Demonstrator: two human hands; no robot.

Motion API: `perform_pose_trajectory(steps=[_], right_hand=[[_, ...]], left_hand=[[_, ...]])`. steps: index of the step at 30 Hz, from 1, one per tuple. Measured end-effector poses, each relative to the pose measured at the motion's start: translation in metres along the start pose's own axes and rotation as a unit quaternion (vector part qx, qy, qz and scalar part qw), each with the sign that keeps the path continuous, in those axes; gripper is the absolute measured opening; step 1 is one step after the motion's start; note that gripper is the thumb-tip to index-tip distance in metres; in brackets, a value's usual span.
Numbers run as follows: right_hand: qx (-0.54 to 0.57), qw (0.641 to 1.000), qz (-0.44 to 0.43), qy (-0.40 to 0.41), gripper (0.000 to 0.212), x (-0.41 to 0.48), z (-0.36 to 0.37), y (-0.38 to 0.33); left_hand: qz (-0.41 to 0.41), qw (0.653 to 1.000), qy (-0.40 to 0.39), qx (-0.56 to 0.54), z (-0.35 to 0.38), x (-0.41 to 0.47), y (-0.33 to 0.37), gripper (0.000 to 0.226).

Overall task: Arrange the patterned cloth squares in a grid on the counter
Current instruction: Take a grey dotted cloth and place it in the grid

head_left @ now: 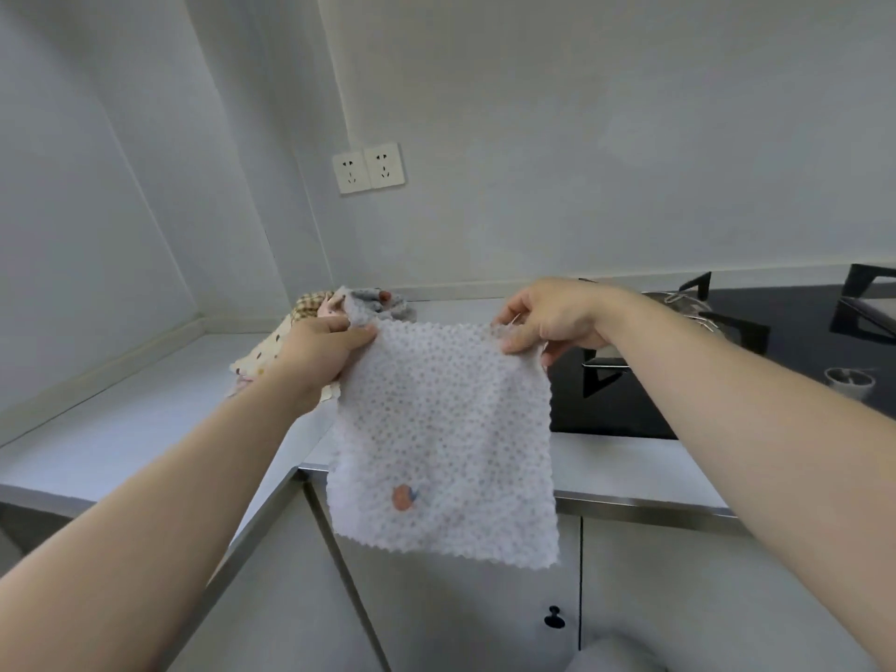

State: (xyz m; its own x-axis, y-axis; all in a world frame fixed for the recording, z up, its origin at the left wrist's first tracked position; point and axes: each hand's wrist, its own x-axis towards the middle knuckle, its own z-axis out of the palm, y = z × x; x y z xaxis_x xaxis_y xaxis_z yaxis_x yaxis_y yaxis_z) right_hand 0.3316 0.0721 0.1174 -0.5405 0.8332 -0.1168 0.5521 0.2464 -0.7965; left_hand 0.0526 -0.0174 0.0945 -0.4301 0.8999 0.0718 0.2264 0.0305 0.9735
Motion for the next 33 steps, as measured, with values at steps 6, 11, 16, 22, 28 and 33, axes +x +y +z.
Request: perform_pose_trajectory(steps=[6, 11, 16, 22, 28, 33], right_hand=[[-0.045, 0.992, 0.025, 0.115, 0.019, 0.052, 0.017, 0.018], [-0.022, 0.983, 0.013, 0.182, 0.010, 0.097, 0.030, 0.035], [-0.060, 0.975, -0.055, 0.207, 0.013, 0.117, 0.044, 0.052], [-0.202, 0.951, -0.166, 0.163, 0.012, 0.097, 0.051, 0.076], [-0.255, 0.910, -0.281, 0.168, 0.017, 0.060, 0.062, 0.105], [-0.225, 0.893, -0.316, 0.227, 0.014, 0.055, 0.066, 0.117]], left_hand=[[-0.006, 0.989, 0.033, 0.144, 0.001, 0.050, -0.029, 0.029], [-0.004, 0.990, 0.002, 0.142, 0.008, 0.083, -0.041, 0.028], [0.030, 0.993, 0.039, 0.106, 0.009, 0.090, -0.063, 0.009], [0.100, 0.981, 0.025, 0.165, 0.004, 0.047, -0.092, 0.010], [0.167, 0.960, 0.020, 0.225, 0.000, 0.015, -0.102, 0.011], [0.245, 0.916, 0.008, 0.317, 0.008, 0.002, -0.117, 0.025]])
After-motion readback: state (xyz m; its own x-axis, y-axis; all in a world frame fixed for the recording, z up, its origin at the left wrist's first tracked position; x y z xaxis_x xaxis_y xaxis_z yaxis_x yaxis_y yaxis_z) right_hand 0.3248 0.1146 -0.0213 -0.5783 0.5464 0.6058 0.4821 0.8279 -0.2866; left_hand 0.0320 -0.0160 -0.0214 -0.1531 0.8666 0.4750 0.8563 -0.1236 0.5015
